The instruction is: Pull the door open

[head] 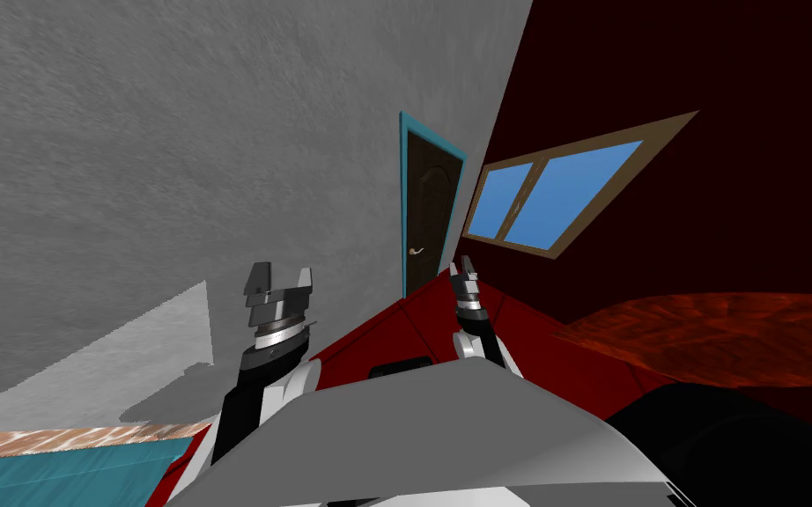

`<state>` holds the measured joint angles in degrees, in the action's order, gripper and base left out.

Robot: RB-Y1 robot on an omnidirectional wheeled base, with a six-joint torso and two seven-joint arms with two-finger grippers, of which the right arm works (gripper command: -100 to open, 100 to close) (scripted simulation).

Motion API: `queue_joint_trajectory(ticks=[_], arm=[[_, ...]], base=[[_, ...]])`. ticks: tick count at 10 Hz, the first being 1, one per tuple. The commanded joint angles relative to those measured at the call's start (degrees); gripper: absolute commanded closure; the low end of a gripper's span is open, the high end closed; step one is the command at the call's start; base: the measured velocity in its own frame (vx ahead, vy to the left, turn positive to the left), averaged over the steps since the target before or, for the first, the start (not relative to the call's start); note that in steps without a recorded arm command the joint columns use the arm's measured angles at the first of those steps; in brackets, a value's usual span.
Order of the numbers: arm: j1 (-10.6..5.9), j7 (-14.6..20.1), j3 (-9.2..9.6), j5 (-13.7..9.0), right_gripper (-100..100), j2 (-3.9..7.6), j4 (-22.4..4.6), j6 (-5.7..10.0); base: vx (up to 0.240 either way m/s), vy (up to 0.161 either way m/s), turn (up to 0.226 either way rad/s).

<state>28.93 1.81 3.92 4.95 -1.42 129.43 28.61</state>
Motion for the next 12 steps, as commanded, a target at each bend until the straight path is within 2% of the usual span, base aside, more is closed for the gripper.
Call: queue_joint_trajectory(ticks=[1, 6, 7, 12], arm=[[-0.82, 0.2, 0.07, -0.1, -100, 0.4, -1.7, 0.27], [-4.07, 0.9, 0.36, -0.3, -100, 1.83, -8.2, 1.34], [-4.07, 0.9, 0.36, -0.3, -100, 1.83, -8.4, 1.34], [-9.03, 2.0, 0.79, -0.7, -100, 3.77, -17.7, 2.98]], base=[[0.041, -0.022, 0.028], [0.07, -0.042, 0.044], [0.052, -0.027, 0.02], [0.073, -0.054, 0.06]])
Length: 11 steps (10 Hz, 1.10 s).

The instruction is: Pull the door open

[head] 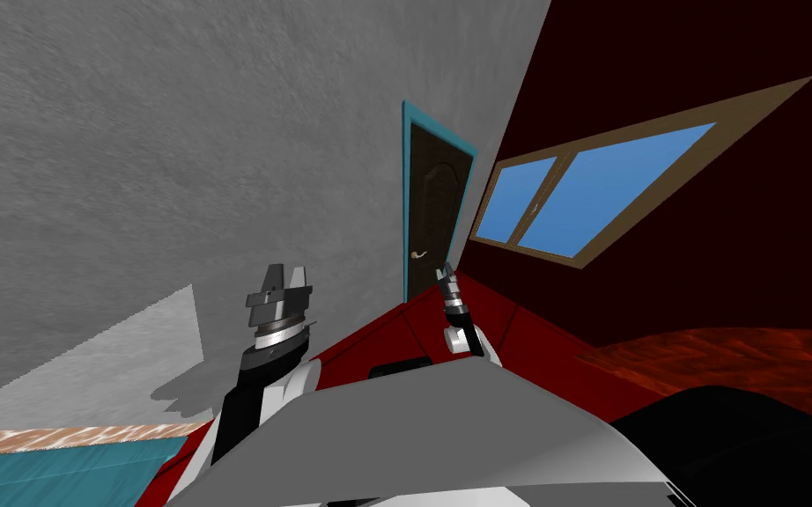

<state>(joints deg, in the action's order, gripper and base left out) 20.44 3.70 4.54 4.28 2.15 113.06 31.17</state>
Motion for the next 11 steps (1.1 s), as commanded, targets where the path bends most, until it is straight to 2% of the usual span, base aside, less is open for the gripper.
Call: queue_joint_trajectory(ticks=[1, 2, 3, 4, 5, 6, 7, 8, 9, 10, 11], arm=[[-0.54, 0.1, 0.17, 0.0, -100, 0.2, -2.3, 0.43], [-1.72, 0.4, 0.28, -0.1, -100, 0.63, -4.1, 0.82], [-1.72, 0.4, 0.28, -0.1, -100, 0.63, -4.7, 0.82], [-2.91, 0.7, 0.38, -0.2, -100, 1.07, -6.8, 1.21], [-2.91, 0.7, 0.38, -0.2, -100, 1.07, -7.2, 1.21], [-4.18, 0.9, 0.49, -0.3, -100, 1.51, -9.8, 1.63], [-5.49, 1.2, 0.61, -0.4, -100, 1.97, -11.1, 2.06], [-5.49, 1.2, 0.61, -0.4, -100, 1.97, -12.5, 2.06], [-6.79, 1.5, 0.72, -0.5, -100, 2.42, -14.6, 2.5], [-6.79, 1.5, 0.72, -0.5, -100, 2.42, -15.2, 2.5], [-8.15, 1.8, 0.84, -0.6, -100, 2.88, -17.5, 2.95]], base=[[0.055, -0.049, 0.023], [0.055, -0.043, 0.041], [0.044, -0.033, 0.027], [0.047, -0.029, 0.052], [0.04, -0.029, 0.029], [0.041, -0.052, 0.05], [0.054, -0.078, 0.081], [0.058, -0.053, 0.035], [0.06, -0.053, 0.04], [0.047, -0.044, 0.033], [0.057, -0.04, 0.058]])
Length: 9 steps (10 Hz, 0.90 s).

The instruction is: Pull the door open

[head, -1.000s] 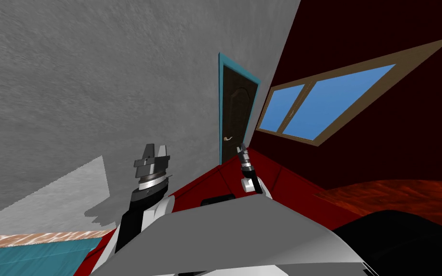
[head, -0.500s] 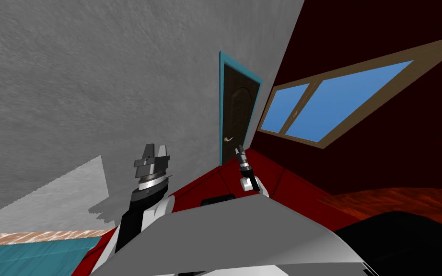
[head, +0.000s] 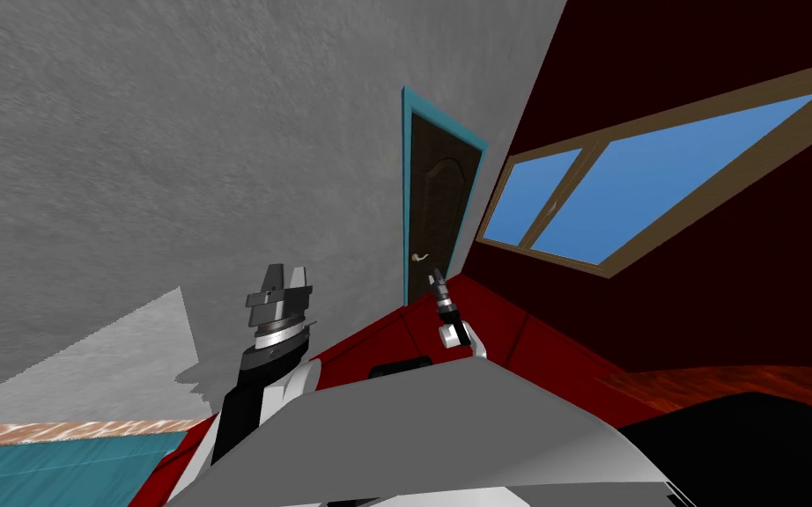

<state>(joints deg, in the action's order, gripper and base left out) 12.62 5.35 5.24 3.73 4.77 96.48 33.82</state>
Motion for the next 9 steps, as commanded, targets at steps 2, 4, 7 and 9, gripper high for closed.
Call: queue_joint_trajectory(ticks=[2, 4, 7, 9], arm=[[-1.73, 0.5, 0.26, -0.1, -100, 0.73, -4.3, 0.75], [-3.12, 0.8, 0.39, -0.2, -100, 1.19, -7.2, 1.21], [-5.97, 1.4, 0.63, -0.5, -100, 2.1, -12.2, 2.15], [-7.41, 1.7, 0.76, -0.6, -100, 2.56, -15.6, 2.62]], base=[[0.066, -0.074, 0.066], [0.048, -0.045, 0.041], [0.042, -0.045, 0.048], [0.046, -0.047, 0.043]])
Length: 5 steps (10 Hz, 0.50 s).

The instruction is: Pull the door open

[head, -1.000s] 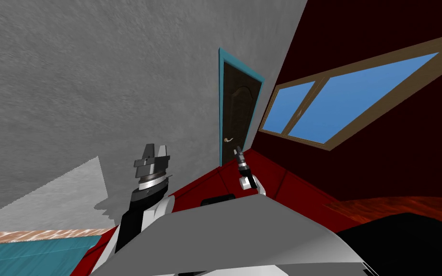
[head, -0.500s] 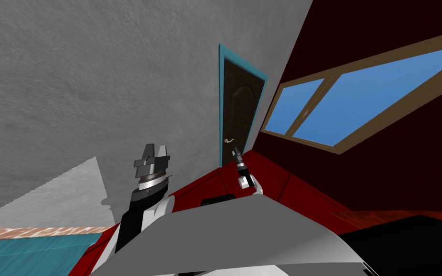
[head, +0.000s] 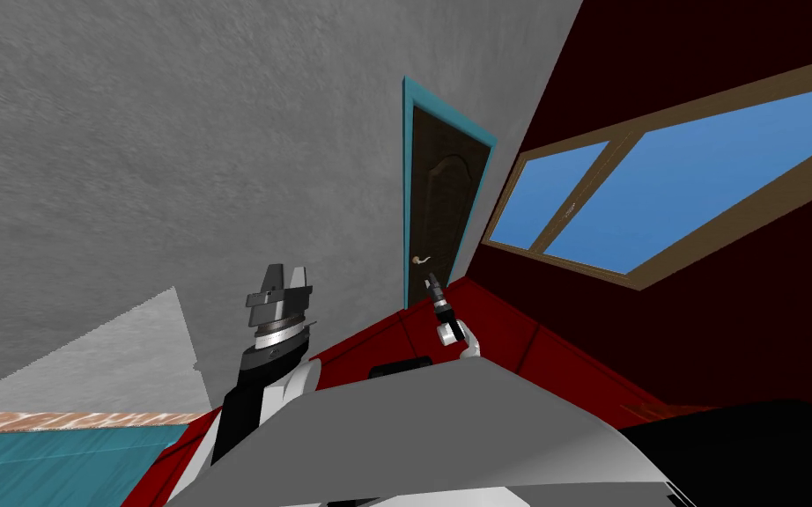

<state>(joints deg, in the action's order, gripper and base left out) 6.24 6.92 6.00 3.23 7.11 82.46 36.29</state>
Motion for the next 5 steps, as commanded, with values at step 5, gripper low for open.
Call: queue_joint_trajectory(ticks=[5], arm=[[-5.32, 1.1, 0.38, -0.4, -100, 1.56, -9.4, 1.57]], base=[[0.045, -0.058, 0.055]])
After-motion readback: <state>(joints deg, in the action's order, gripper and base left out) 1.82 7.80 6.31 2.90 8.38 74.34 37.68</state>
